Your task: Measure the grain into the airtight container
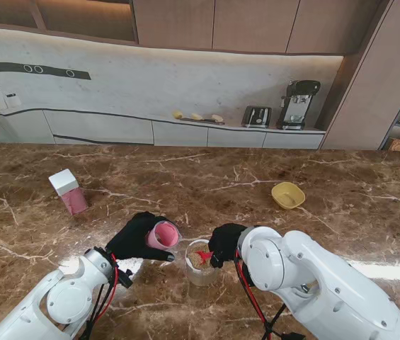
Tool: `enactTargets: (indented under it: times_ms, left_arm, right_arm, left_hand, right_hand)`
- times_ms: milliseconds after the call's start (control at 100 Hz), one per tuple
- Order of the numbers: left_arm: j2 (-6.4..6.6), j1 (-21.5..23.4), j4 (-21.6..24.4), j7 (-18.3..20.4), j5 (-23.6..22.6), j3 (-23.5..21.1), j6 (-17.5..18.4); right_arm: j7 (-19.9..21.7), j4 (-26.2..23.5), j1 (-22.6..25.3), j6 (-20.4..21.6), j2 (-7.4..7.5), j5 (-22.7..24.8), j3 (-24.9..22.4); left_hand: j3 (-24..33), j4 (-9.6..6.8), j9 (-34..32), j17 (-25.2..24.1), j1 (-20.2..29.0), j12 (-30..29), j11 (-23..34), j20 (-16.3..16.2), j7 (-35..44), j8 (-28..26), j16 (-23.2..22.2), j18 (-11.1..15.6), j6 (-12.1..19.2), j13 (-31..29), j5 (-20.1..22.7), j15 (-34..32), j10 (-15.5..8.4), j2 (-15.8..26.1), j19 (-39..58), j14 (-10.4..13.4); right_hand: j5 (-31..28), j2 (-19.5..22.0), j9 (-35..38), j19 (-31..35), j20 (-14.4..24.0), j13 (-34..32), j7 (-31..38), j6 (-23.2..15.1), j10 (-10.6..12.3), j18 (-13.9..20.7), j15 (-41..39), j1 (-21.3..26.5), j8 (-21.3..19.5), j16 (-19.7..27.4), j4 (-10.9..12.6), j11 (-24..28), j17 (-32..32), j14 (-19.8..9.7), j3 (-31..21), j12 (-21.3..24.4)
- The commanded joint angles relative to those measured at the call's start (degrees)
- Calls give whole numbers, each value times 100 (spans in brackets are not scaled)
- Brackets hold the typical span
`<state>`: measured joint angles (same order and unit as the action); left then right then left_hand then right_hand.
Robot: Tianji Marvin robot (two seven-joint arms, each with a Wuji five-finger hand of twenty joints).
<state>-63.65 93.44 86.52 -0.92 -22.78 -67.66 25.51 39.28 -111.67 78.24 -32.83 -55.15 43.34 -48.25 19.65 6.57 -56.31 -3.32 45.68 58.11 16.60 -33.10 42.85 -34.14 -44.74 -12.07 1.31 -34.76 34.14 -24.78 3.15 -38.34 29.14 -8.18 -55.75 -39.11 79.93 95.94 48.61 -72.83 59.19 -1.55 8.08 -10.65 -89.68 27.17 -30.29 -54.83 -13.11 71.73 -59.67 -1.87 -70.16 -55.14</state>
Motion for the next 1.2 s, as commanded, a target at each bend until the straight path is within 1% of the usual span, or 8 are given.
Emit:
enactTargets:
  times_ms: [0,330,760,1190]
  left_arm:
    - [-5,37,13,14,-7,13,-18]
    - [-6,46,23,13,-9,17,-33]
    - [-1,26,25,31,-15,32,-41]
    - [4,-11,21,55,-22,65,-41]
  right_arm:
    - [66,60,43,-45,24,-86,-46]
    - [-64,102,133,-163,22,-535,-223]
    - [-89,62,349,-131,8,-687,-541]
    - [-132,-97,636,-123,-11,-1100,-1021]
  left_hand:
    - [1540,200,-590,-106,622,76,138,-32,818,-127,33,26,1509,116,1042,172,-582,1138,-152,123]
    - [1542,201,-593,-106,625,76,140,-33,824,-128,33,27,1507,113,1044,172,-572,1140,-150,123]
    - [1554,200,-602,-108,630,74,140,-32,826,-121,32,16,1503,114,1063,172,-563,1126,-152,96]
    - [1554,202,-595,-108,632,70,131,-31,823,-123,37,20,1525,122,1058,178,-576,1138,-156,115]
  right_hand:
    - [-161,-18,287,501,-134,-259,117,92,81,-161,-338,67,-75,-240,167,280,-182,-230,-170,-20]
    - [-155,-19,287,494,-137,-259,112,93,63,-175,-328,85,-97,-232,184,260,-148,-211,-156,-12]
    - [-145,0,287,487,-130,-258,111,85,48,-183,-312,76,-135,-222,191,239,-102,-191,-148,-5]
    - [-134,51,287,494,-104,-256,110,110,24,-196,-286,119,-184,-206,196,208,-29,-152,-97,0]
